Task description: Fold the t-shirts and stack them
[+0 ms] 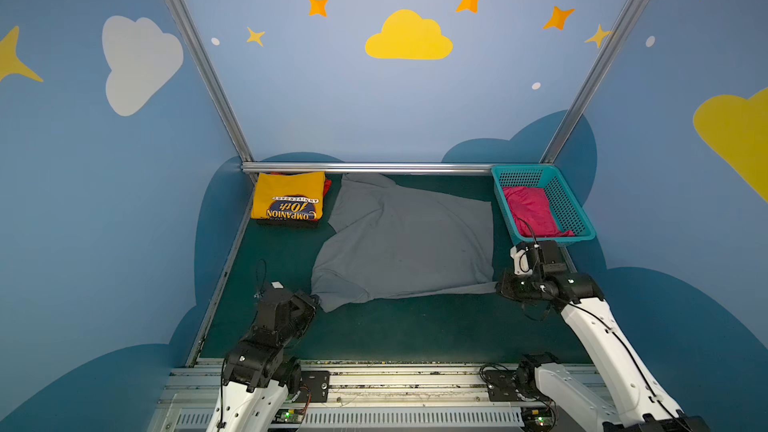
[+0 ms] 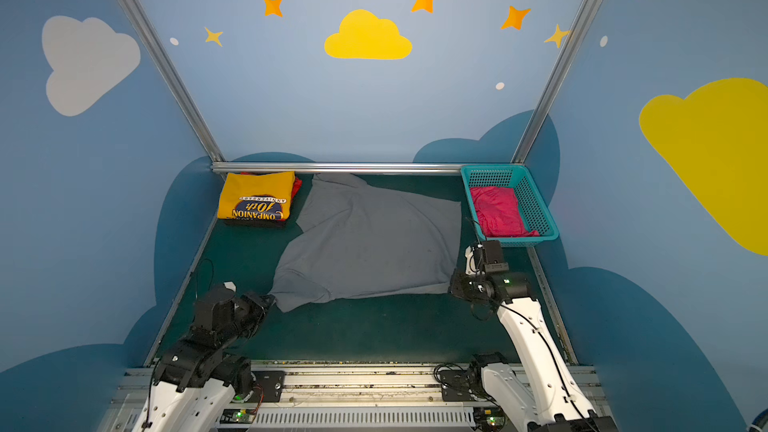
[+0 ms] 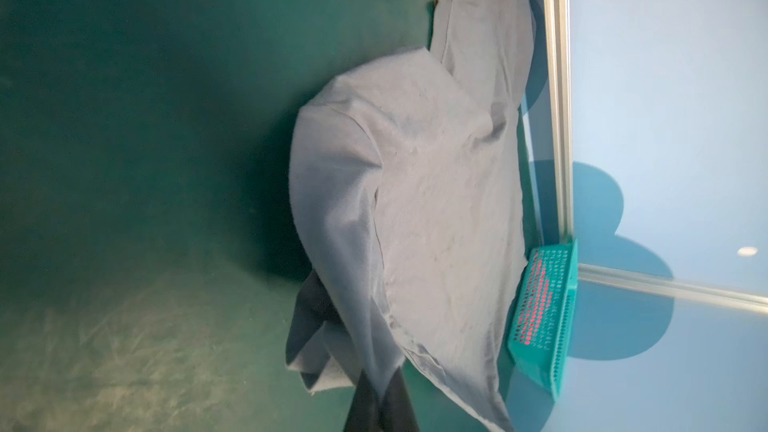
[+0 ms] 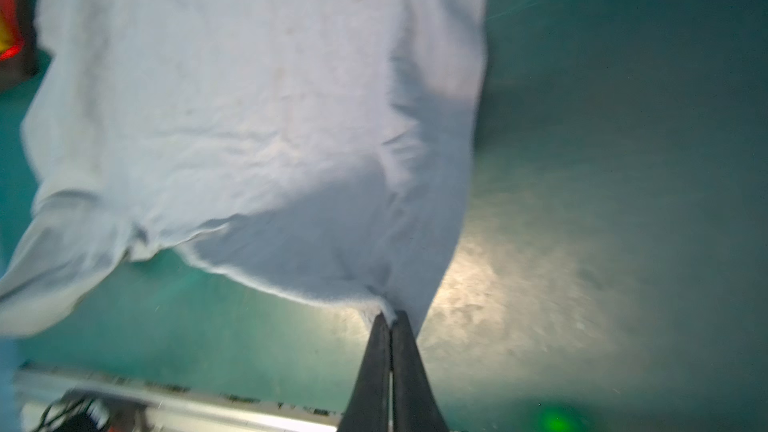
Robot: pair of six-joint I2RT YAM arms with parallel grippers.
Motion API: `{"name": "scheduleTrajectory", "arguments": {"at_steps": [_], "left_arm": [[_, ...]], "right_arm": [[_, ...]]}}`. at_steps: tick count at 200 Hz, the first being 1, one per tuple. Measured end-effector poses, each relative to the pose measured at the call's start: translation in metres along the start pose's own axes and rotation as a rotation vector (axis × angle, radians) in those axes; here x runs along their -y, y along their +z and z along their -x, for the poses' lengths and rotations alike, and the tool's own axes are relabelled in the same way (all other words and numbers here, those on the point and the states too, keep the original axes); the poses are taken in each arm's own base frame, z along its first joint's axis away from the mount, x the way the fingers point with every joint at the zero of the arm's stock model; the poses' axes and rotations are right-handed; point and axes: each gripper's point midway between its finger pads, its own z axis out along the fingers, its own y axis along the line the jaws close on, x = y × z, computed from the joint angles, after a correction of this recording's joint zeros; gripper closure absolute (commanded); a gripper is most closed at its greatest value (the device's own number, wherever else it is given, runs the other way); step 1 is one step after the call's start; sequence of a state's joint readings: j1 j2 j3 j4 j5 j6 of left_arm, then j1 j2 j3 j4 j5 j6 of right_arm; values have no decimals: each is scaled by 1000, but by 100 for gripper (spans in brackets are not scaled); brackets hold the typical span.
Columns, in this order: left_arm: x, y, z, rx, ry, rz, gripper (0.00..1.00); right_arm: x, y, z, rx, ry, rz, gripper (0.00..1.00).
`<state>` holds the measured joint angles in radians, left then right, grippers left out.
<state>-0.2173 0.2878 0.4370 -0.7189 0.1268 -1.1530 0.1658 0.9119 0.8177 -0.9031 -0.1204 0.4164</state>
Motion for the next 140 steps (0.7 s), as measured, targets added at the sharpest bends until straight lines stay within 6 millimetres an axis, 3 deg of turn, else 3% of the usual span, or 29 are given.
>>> {"name": "scheduleTrajectory", "arguments": {"at_steps": [29, 48, 76, 89, 111, 128, 140], "left_arm": [[24, -23, 14, 59, -74, -40, 95], [31, -27, 16, 63, -106, -47, 95], [18, -15, 8, 20, -140, 12, 95], [10, -9, 3, -4, -150, 38, 95], [-1, -6, -4, -36, -161, 71, 95], [-5, -8, -7, -43, -169, 72, 95], [-5, -11, -8, -42, -174, 62, 95]], "right_arm": [[9, -11, 13, 51, 4, -71, 100], [15, -13, 14, 50, 3, -115, 100], [22, -3, 7, -23, -1, -159, 100], [25, 4, 1, -75, -4, -179, 91], [28, 11, -7, -146, -11, -211, 87], [29, 10, -9, -168, -17, -231, 76], [29, 5, -8, -164, -27, -247, 74]]}}
